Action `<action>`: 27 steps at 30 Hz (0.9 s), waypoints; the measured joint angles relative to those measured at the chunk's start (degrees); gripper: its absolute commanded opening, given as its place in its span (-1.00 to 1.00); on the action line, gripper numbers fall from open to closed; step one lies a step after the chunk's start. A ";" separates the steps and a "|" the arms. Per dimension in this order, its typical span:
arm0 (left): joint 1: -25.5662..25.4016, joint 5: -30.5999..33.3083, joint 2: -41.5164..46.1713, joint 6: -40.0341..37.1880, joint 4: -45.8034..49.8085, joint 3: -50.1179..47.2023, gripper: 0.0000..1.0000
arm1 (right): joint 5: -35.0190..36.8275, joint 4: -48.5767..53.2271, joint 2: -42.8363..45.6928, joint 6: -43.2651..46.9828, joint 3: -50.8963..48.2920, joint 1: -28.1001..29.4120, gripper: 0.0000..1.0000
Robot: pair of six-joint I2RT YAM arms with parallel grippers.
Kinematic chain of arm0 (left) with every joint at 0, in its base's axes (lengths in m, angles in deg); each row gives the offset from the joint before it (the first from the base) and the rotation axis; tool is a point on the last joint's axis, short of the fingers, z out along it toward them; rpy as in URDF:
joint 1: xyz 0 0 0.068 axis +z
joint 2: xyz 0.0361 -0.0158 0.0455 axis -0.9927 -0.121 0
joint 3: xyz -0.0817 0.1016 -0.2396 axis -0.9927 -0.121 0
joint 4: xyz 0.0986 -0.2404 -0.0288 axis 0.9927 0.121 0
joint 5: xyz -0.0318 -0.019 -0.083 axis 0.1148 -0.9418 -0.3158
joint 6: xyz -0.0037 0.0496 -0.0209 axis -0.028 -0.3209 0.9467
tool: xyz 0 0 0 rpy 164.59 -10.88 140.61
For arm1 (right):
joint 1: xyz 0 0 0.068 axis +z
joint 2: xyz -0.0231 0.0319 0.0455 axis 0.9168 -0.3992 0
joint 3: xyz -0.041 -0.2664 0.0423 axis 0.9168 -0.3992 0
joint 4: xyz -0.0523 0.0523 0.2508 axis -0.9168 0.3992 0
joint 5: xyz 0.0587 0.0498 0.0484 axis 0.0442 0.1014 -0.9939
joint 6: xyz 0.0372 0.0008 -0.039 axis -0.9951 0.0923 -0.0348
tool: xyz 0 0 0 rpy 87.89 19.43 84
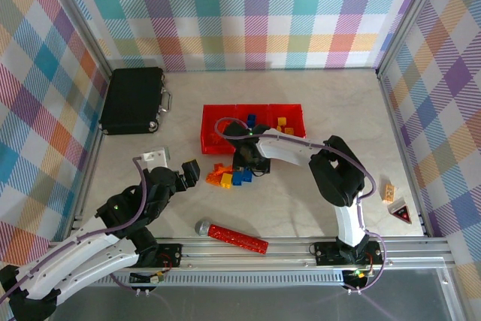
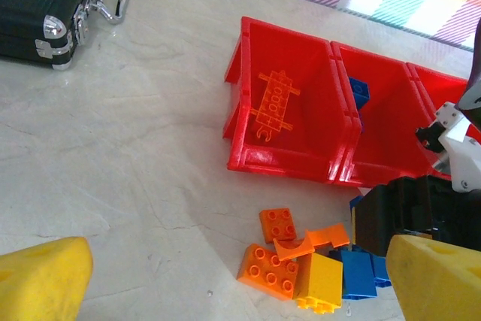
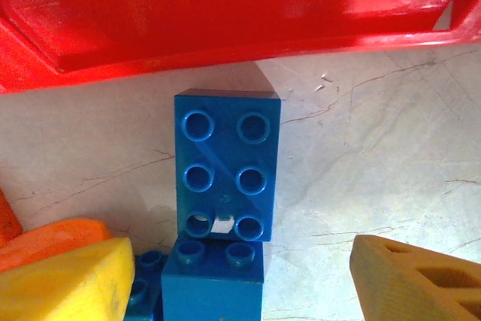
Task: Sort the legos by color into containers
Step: Pick up the lego from the center of the table.
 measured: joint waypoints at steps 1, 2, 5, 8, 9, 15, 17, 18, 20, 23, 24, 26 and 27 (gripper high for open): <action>0.00 -0.02 -0.17 0.00 -0.02 0.00 0.99 | 0.02 -0.02 0.00 0.00 -0.15 0.02 0.47; 0.00 -0.02 -0.31 0.00 -0.02 0.00 0.99 | 0.00 -0.04 0.00 0.02 -0.46 0.02 0.45; 0.00 -0.02 -0.39 0.15 -0.02 -0.02 0.99 | 0.02 -0.02 0.00 0.04 -1.31 0.02 0.41; 0.00 -0.02 -0.31 0.20 -0.02 -0.15 0.99 | 0.39 -0.04 0.02 0.20 -1.73 0.13 0.36; 0.00 -0.02 -0.26 0.20 -0.02 -0.17 0.99 | 0.48 -0.04 0.00 0.22 -1.77 0.17 0.34; 0.00 -0.02 -0.24 0.42 0.00 -0.20 0.99 | 0.92 -0.44 0.00 0.83 -3.41 0.22 0.13; 0.00 -0.02 -0.24 0.74 0.00 -0.20 0.99 | 1.05 -0.42 0.02 1.07 -4.00 0.22 0.09; 0.00 -0.02 -0.24 0.90 0.02 -0.22 0.99 | 1.05 -0.44 0.02 1.11 -4.17 0.22 0.06; 0.00 -0.02 -0.09 1.27 0.00 -0.35 0.99 | 1.07 -0.44 0.02 1.25 -4.44 0.24 -0.01; 0.00 -0.04 0.28 1.46 0.04 -0.92 1.00 | 1.36 -0.22 0.02 1.44 -4.55 0.31 -0.12; 0.00 -0.04 0.31 1.49 0.09 -0.96 0.99 | 1.53 -0.15 0.02 1.49 -4.55 0.35 -0.16; 0.00 -0.04 0.31 1.49 0.15 -0.96 0.99 | 1.81 -0.02 0.02 1.51 -4.55 0.59 -0.26; 0.00 -0.02 0.33 1.49 0.22 -0.96 0.99 | 1.97 0.00 0.07 1.62 -4.55 0.70 -0.30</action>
